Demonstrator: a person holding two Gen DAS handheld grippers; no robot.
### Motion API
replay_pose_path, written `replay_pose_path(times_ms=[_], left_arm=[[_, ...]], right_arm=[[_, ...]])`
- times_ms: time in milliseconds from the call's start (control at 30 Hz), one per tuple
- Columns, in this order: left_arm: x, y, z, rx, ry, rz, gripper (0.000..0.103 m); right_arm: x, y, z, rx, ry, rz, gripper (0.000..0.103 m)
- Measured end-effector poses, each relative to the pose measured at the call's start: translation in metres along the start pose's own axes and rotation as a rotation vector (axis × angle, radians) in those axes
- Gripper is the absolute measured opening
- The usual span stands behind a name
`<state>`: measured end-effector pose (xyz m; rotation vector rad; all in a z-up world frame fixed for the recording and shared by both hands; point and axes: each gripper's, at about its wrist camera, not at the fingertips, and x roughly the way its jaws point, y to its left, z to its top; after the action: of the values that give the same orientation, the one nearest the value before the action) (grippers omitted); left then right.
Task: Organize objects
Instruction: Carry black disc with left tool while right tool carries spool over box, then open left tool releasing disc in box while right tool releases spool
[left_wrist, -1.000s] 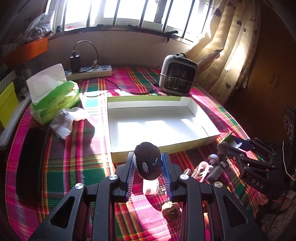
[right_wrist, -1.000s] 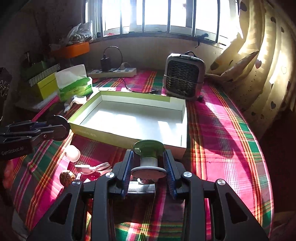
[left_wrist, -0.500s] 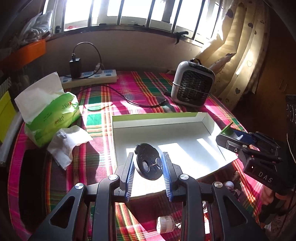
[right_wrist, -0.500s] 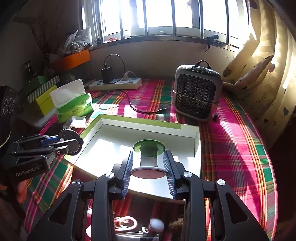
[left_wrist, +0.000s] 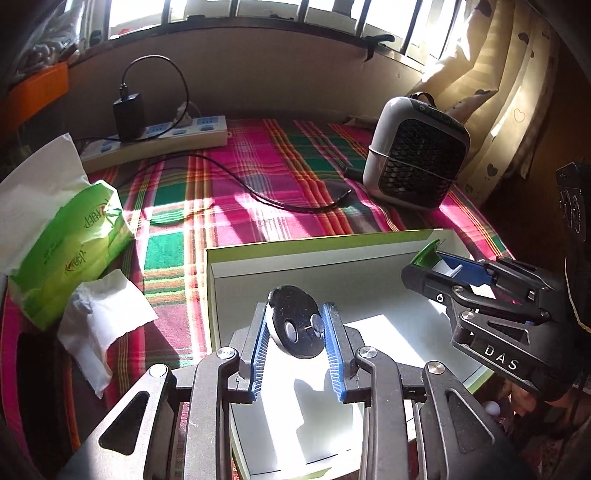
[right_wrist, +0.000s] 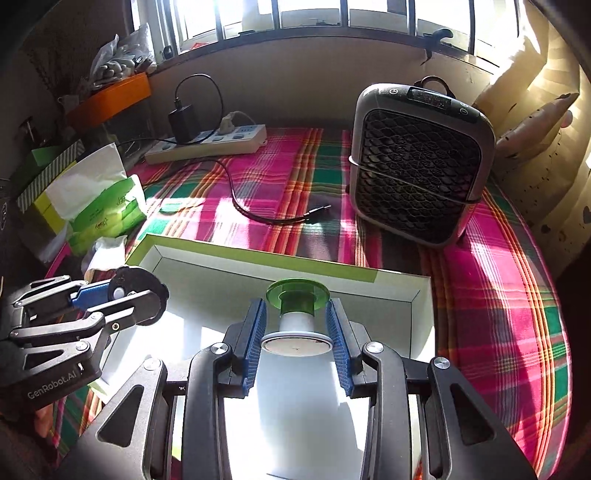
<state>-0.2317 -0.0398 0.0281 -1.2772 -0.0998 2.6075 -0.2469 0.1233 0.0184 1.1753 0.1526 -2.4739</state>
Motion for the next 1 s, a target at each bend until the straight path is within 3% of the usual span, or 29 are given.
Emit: replay_pose_path(times_ms=[767,800,900,1000], left_arm=[[0.023,-0.008,0.003,0.019,0.057,0.026,0.029],[0.022,-0.008,0.003,0.016,0.057,0.024,0.032],[0.021,-0.009,0.002,0.016,0.059,0.023,0.036],[0.017,-0.008,0.0,0.0,0.06,0.023,0.036]], right_arm=[[0.029,-0.001,0.004,-0.013,0.112,-0.038,0.035],[0.028,0.0,0.004,-0.015,0.111,-0.037,0.037],[0.026,0.001,0.003,-0.013,0.103,-0.029,0.056],[0.019,0.002,0.003,-0.003,0.087,-0.029,0.056]])
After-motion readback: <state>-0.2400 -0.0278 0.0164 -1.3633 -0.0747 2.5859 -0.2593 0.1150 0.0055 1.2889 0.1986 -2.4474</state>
